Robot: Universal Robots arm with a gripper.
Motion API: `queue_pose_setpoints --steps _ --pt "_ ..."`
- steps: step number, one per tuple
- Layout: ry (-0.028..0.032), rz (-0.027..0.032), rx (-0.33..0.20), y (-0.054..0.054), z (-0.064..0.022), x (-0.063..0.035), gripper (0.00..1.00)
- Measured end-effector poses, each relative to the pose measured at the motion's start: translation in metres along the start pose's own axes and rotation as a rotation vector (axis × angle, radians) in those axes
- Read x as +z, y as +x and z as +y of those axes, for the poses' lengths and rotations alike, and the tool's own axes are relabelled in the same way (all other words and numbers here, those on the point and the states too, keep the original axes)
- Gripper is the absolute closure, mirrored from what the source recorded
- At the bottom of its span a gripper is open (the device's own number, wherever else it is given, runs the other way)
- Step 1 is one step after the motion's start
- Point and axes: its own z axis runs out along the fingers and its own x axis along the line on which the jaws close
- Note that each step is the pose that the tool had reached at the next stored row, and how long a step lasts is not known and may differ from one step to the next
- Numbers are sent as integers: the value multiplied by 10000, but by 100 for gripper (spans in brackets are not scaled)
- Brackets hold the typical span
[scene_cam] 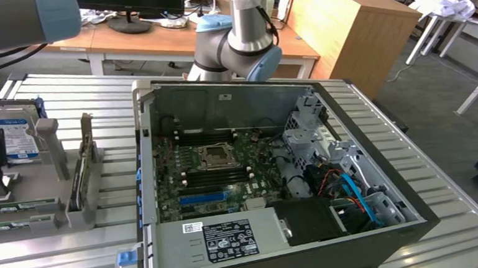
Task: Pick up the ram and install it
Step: 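Pick up the ram and move it above insertion slot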
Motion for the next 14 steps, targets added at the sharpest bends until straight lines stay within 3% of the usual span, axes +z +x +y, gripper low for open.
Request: queue_pose_setpoints --steps 9,14 --pt "0 -1 -2 28 0 1 64" --pt "1 -1 -2 30 -2 55 64"
